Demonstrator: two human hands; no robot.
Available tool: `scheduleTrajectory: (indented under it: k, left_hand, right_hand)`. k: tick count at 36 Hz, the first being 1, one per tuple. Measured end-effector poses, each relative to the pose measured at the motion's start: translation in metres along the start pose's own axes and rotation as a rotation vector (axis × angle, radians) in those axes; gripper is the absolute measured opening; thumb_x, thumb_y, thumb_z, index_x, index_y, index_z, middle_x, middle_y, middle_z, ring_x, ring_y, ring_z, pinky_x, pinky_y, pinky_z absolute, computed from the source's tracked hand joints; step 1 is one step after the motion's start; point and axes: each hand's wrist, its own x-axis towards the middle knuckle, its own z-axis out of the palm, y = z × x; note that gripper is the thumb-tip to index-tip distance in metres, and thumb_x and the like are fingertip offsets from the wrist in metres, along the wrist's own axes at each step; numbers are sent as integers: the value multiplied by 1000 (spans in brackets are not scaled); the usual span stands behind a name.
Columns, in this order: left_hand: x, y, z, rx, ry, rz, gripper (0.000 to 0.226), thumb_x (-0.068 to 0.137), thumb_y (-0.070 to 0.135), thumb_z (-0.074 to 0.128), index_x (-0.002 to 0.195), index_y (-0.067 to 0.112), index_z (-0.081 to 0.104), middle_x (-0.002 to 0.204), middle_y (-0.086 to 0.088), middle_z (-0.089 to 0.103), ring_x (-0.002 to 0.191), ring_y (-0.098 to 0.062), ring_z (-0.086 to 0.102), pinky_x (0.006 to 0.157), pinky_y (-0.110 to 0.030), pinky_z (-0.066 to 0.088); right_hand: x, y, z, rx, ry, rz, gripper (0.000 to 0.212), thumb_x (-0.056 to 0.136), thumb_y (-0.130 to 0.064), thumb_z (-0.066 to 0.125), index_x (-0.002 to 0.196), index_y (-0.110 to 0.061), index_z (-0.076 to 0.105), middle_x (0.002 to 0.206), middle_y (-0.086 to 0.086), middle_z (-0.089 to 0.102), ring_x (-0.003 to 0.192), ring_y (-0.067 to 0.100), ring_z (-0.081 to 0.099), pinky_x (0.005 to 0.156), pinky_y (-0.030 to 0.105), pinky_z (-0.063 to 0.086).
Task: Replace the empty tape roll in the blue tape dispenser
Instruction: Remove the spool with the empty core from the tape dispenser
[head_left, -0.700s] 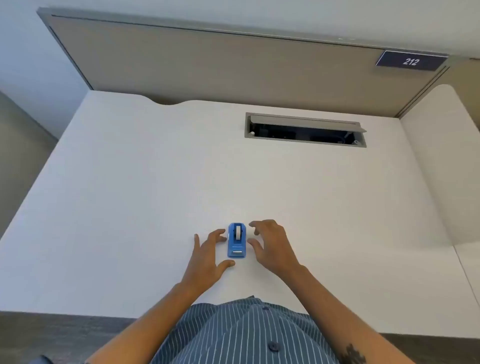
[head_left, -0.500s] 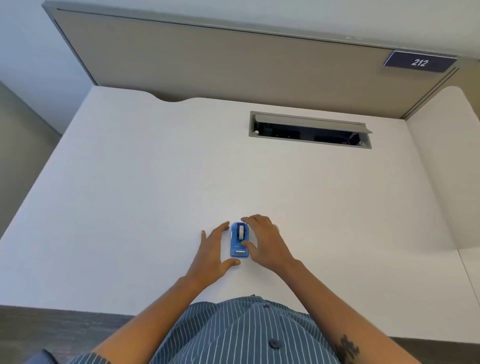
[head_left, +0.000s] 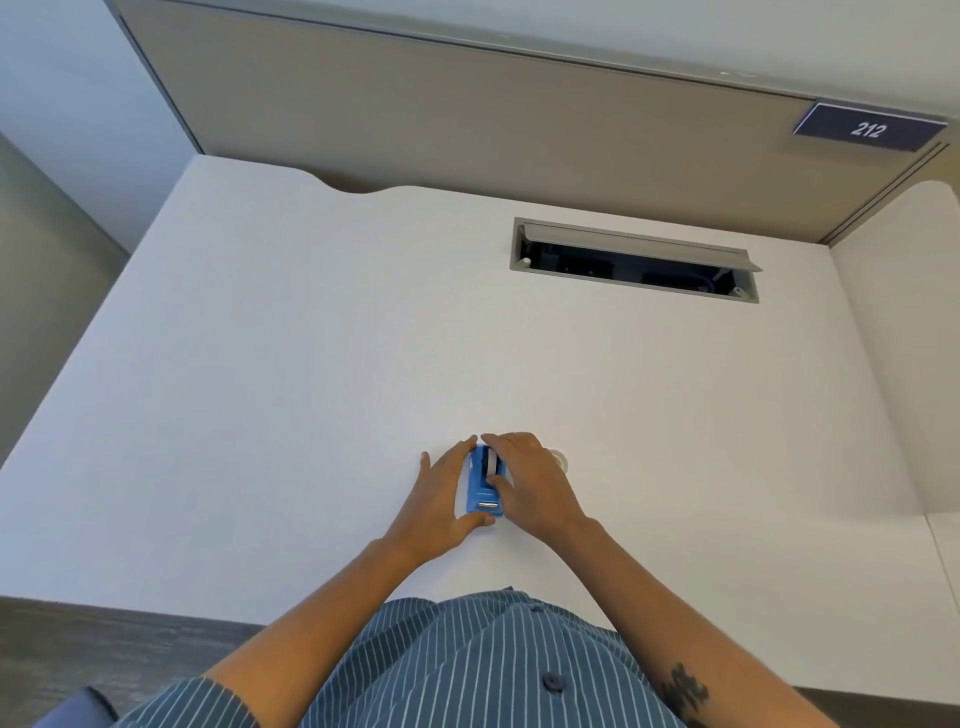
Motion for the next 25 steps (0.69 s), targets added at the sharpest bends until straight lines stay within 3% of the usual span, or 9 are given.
scheduleTrajectory:
  k: [11, 20, 25]
  left_hand:
    - [-1, 0, 1, -11, 4, -17, 102, 88, 45, 84, 166, 17, 24, 171, 0, 38, 158, -20, 36, 135, -54, -2]
    - [-4, 1, 0, -27, -5, -26, 106, 84, 49, 86, 166, 19, 25, 170, 1, 38, 157, -21, 37, 136, -54, 1]
    - [-8, 3, -2, -113, -12, -76, 98, 88, 52, 81, 165, 22, 27, 170, 4, 37, 157, -19, 33, 134, -54, 18]
  right_hand:
    - [0, -2, 0, -14, 9, -24, 65, 98, -11, 73, 158, -12, 48, 143, 11, 64, 135, 31, 54, 107, 46, 49]
    - [-2, -4, -3, -9, 50, -28, 59, 100, -13, 68, 156, -15, 50, 146, 7, 64, 136, 29, 55, 111, 45, 46]
    - [-5, -7, -6, 14, 88, -46, 53, 101, -12, 64, 153, -16, 53, 147, 4, 63, 137, 27, 55, 111, 45, 45]
